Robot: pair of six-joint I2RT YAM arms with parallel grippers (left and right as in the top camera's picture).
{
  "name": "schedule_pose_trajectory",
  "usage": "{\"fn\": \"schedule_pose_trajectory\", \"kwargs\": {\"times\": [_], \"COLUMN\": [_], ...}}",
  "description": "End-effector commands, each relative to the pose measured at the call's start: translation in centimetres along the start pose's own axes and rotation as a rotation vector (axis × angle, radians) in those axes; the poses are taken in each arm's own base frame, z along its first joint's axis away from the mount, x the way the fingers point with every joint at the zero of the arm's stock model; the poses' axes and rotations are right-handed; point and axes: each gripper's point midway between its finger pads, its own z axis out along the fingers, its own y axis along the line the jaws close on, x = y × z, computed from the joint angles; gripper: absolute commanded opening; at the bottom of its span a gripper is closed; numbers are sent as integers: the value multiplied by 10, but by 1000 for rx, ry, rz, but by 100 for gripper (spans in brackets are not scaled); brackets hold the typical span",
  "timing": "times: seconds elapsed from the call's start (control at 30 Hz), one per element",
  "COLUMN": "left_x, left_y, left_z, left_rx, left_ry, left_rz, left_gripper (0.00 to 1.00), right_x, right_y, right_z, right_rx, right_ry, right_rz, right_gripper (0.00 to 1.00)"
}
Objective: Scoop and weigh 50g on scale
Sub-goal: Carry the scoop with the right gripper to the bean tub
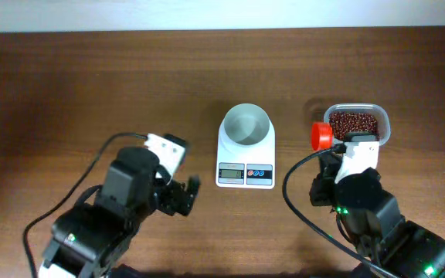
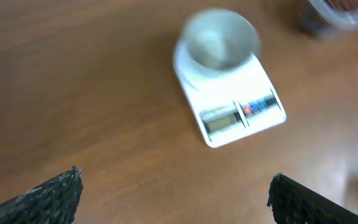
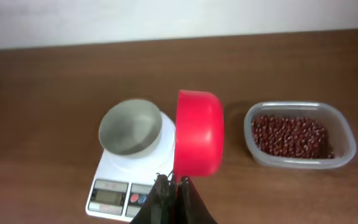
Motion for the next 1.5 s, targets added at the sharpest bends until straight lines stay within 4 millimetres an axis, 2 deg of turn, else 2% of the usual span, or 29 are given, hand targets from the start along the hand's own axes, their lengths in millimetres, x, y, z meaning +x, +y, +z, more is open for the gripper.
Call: {"fn": "schedule_pose_trajectory", "kwargs": {"times": [0.0, 0.07, 0.17, 0.3, 0.4, 0.63, 0.83, 0.9, 0.93, 1.07, 1.47], "left_x": [-14, -22, -29, -25, -25, -25, -14, -12, -9, -1, 0], "left_y": [-25, -28, -21, -20, -20, -20, -18, -28, -36, -9, -12], "left_z": [-8, -10, -3, 3, 3, 5, 37, 41, 40, 39, 37], "left_rx": [148, 175, 134, 132, 133, 134, 141, 210, 285, 259, 282], "left_ry": [0, 24, 43, 78, 78, 80, 191, 198, 191, 225, 226], "left_rz": [246, 319, 325, 324, 324, 363, 393, 438, 486, 408, 398], "left_gripper": [99, 99, 99, 99, 99, 99, 99, 99, 99, 99, 99], "right_x": [3, 8, 13, 12, 10, 10, 7, 7, 7, 7, 8], "right_y": [2, -16, -42, -51, -61, -65, -65, -65, -65, -65, -65], "right_z": [-2, 2, 5, 5, 5, 5, 6, 6, 6, 6, 6], "right_rx": [-51, -18, -5, -86, -61, -34, -37, -37, -37, -37, -36], "right_ry": [52, 96, 161, 191, 183, 182, 170, 170, 170, 170, 174], "right_rz": [48, 100, 149, 184, 211, 208, 207, 207, 207, 207, 207], "right_gripper": [4, 4, 4, 4, 4, 4, 4, 4, 4, 4, 4]}}
